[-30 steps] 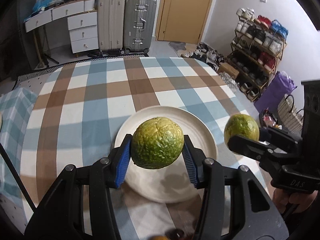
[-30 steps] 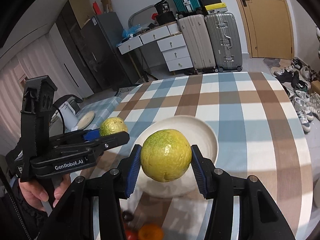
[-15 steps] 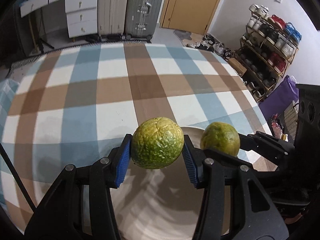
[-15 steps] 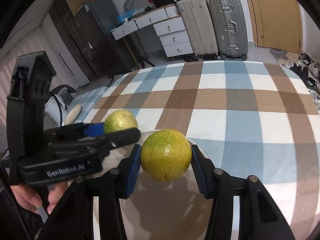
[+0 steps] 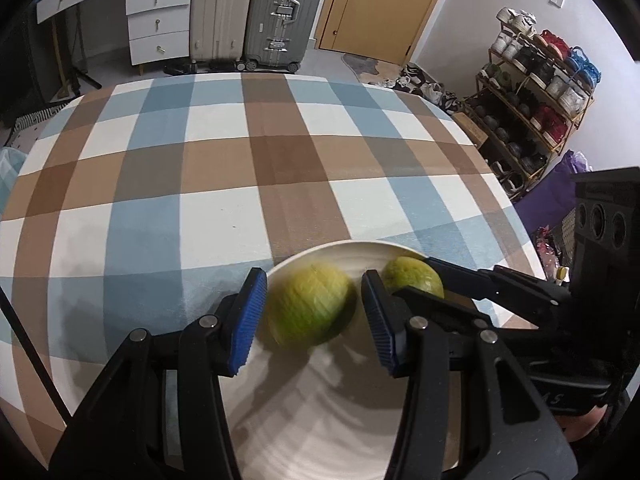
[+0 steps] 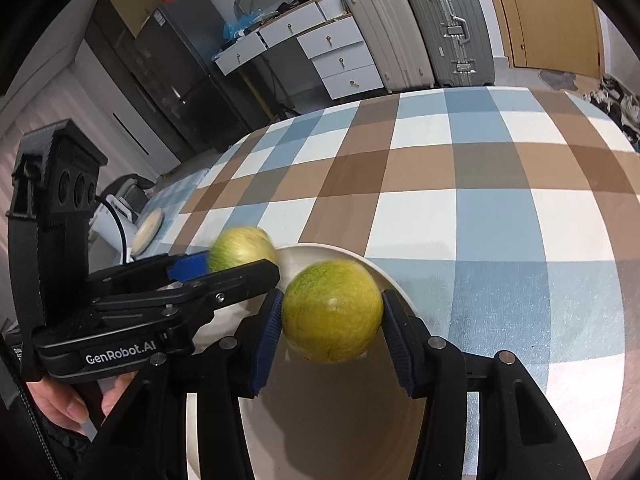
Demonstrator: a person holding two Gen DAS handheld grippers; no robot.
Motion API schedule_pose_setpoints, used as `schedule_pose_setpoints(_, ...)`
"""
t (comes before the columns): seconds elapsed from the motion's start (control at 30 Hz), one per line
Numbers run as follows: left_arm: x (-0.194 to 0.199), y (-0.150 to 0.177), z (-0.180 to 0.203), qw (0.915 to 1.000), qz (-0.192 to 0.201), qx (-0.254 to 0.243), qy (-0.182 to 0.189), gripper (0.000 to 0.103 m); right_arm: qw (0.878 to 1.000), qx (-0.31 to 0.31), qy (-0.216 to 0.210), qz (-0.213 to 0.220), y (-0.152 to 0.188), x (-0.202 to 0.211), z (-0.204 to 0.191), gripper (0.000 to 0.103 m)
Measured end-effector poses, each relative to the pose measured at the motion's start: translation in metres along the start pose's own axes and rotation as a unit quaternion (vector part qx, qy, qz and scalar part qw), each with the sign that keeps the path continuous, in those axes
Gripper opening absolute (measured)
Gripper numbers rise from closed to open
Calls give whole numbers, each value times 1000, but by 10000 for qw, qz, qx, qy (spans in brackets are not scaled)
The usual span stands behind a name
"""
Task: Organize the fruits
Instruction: 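Carry both citrus onto the cream plate and open both grippers, then move the left gripper back to the fruit cluster over the large orange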
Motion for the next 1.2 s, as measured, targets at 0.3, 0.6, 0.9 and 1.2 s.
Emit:
schedule_pose_setpoints(0.3,25,2,7,9999,146,-74,-31,47,9991,-291,-149,265,-2,25,1,54)
schedule_pose_setpoints(0.6,104,14,17,9981,604,-34,-131,65,9952,-406,-141,874,6,106,-16,78)
schedule_pose_setpoints(0.9,198,48,30,9911,1176,-213,-591,84,9903,-279,-82,1356,28,180,-52,88)
schedule_pose_setpoints(1.2,254,97,48,9864,1414,-361,-758,98,9858,-301,-52,1654,61,222,-77,100)
Point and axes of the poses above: each gripper's, at about its wrist camera, not at the fingertips, and x roughly against the way its jaws point, z to its right, y to its underside, the point moved 10 cm from there along -x, roughly the way its jaws point, and after that the axes turned 1 degree about -x, right-handed, at the moved point
